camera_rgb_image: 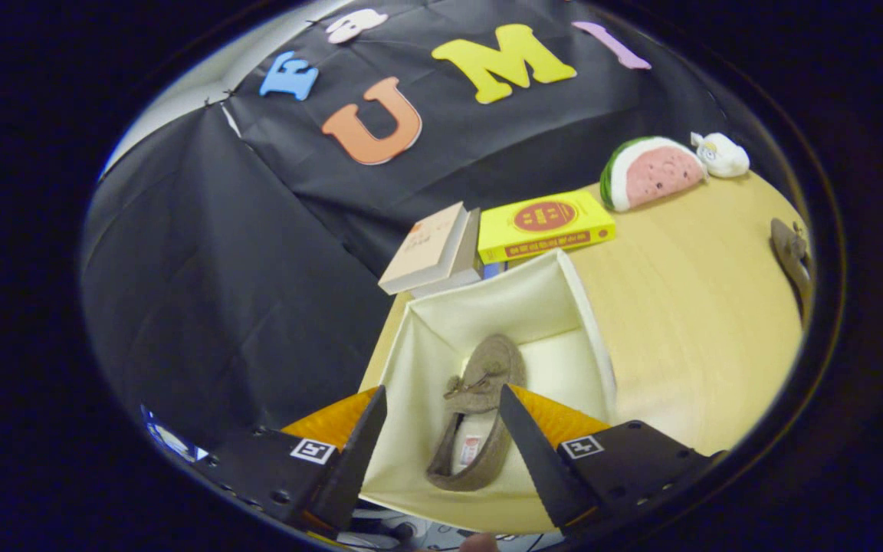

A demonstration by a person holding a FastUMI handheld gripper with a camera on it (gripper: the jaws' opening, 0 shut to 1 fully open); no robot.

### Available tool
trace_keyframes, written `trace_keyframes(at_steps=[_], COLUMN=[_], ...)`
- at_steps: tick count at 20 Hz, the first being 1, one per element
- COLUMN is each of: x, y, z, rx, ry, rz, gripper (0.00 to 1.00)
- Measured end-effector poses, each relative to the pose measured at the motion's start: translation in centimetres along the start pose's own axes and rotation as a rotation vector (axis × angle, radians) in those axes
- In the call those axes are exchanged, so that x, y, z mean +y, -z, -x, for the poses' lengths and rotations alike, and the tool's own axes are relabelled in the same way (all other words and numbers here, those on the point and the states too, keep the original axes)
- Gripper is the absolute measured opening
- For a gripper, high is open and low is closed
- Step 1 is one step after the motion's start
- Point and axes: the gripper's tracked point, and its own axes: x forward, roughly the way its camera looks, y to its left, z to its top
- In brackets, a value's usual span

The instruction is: Open the storage box then place both shoes into the box .Put the left shoe in first, then the right shoe, with the right side of both shoes facing outward in a uniform manner.

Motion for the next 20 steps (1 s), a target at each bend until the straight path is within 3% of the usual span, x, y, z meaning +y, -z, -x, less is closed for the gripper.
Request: trace_keyframes(at_steps=[2, 5, 8, 10, 14, 17, 20], x=[-1.1, -3.5, -4.7, -7.0, -13.4, -18.6, -26.1], y=[-1.9, -5.4, -8.2, -10.6, -13.6, -14.8, -16.6], z=[2.4, 6.9, 11.3, 14.6, 19.5, 22.2, 24.8], rx=[-0.077, -0.216, -0.329, -0.427, -0.529, -0.525, -0.534], ry=[0.005, 0.029, -0.03, -0.017, 0.097, 0.134, 0.232], rz=[0.084, 0.21, 0.284, 0.378, 0.502, 0.478, 0.46], gripper=[0.96, 0.96, 0.96, 0.96, 0.96, 0.96, 0.96])
